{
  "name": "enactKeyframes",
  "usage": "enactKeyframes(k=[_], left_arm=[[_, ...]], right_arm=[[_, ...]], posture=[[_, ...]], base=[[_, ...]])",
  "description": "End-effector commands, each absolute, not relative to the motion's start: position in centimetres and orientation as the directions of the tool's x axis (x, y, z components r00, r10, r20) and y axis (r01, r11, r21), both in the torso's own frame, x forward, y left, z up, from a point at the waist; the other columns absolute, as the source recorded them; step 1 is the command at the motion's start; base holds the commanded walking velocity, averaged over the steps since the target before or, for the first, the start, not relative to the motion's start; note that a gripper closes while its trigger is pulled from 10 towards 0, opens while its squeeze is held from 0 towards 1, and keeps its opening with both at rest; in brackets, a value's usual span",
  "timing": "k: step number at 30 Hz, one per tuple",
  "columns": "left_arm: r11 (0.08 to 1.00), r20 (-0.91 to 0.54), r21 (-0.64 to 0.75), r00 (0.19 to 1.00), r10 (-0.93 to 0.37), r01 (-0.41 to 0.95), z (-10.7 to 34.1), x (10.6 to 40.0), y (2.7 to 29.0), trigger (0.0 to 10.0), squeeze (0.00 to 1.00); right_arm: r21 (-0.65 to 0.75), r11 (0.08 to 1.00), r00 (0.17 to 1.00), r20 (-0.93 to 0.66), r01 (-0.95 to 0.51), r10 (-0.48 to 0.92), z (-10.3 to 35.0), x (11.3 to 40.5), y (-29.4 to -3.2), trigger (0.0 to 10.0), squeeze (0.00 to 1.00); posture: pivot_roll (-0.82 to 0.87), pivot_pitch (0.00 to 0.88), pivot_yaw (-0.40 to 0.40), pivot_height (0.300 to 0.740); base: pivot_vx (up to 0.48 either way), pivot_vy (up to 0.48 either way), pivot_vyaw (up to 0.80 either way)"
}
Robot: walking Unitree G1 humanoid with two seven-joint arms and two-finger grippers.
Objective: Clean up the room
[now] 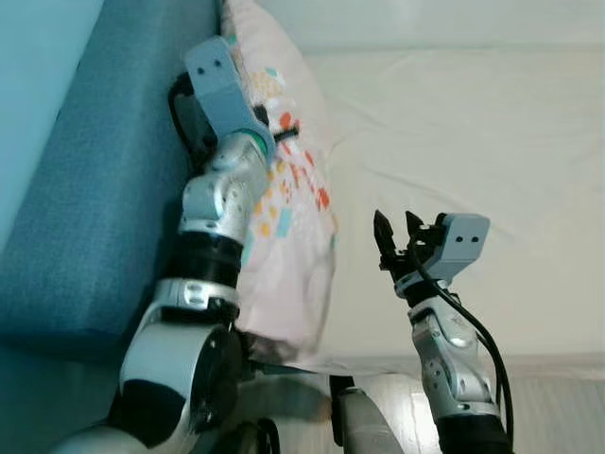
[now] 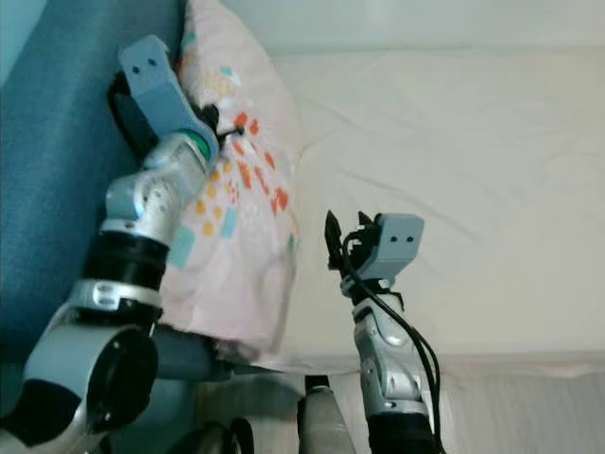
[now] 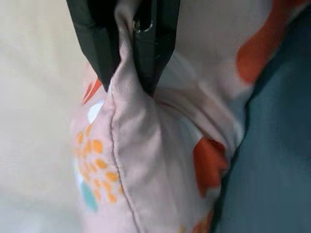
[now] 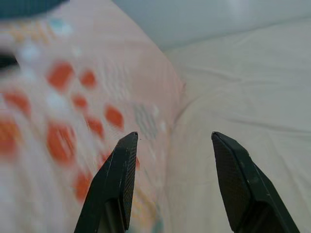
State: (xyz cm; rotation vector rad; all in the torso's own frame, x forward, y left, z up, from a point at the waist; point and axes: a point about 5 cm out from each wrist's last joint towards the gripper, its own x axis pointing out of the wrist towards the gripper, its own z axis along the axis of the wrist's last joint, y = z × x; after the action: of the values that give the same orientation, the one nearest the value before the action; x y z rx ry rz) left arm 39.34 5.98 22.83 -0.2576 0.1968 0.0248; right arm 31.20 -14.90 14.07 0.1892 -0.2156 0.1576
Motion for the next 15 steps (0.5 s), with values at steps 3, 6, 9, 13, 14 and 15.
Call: enactKeyframes(k=[3, 6, 9, 13, 14, 15], left_arm=[[1.000, -0.259, -0.006, 0.966, 0.007, -0.009, 18.1, 38.5, 5.0, 10.0, 0.00], [0.991, -0.234, 0.126, 0.972, -0.006, 0.037, 16.7, 38.1, 4.9, 10.0, 0.00], [0.987, -0.183, 0.153, 0.983, -0.027, 0.055, 17.2, 38.0, 4.7, 10.0, 0.00], [0.984, 0.008, 0.169, 0.999, -0.053, 0.051, 19.9, 38.1, 4.5, 10.0, 1.00], [0.984, 0.008, 0.169, 0.999, -0.053, 0.051, 19.9, 38.1, 4.5, 10.0, 1.00], [0.985, 0.083, 0.162, 0.994, -0.071, 0.057, 21.0, 38.0, 4.4, 10.0, 1.00]], right_arm=[[0.175, 0.969, 0.971, 0.194, -0.173, 0.139, 13.1, 31.0, -14.6, 10.0, 0.00], [0.173, 0.970, 0.972, 0.194, -0.171, 0.136, 13.0, 30.9, -14.7, 10.0, 0.00], [0.173, 0.970, 0.972, 0.192, -0.168, 0.134, 12.9, 30.8, -14.8, 10.0, 0.00], [0.173, 0.970, 0.971, 0.194, -0.171, 0.137, 13.0, 30.9, -14.6, 10.0, 0.00], [0.173, 0.970, 0.971, 0.194, -0.171, 0.137, 13.0, 30.9, -14.6, 10.0, 0.00], [0.173, 0.970, 0.971, 0.196, -0.173, 0.138, 13.1, 30.9, -14.6, 10.0, 0.00]], posture=[[-0.19, 0.196, 0.141, 0.740], [-0.18, 0.197, 0.141, 0.740], [-0.18, 0.197, 0.139, 0.740], [-0.18, 0.193, 0.139, 0.740], [-0.18, 0.193, 0.139, 0.740], [-0.18, 0.193, 0.139, 0.740]], base=[[0.000, 0.000, 0.00], [0.000, 0.000, 0.00], [0.000, 0.000, 0.00], [0.000, 0.000, 0.00], [0.000, 0.000, 0.00], [0.000, 0.000, 0.00]])
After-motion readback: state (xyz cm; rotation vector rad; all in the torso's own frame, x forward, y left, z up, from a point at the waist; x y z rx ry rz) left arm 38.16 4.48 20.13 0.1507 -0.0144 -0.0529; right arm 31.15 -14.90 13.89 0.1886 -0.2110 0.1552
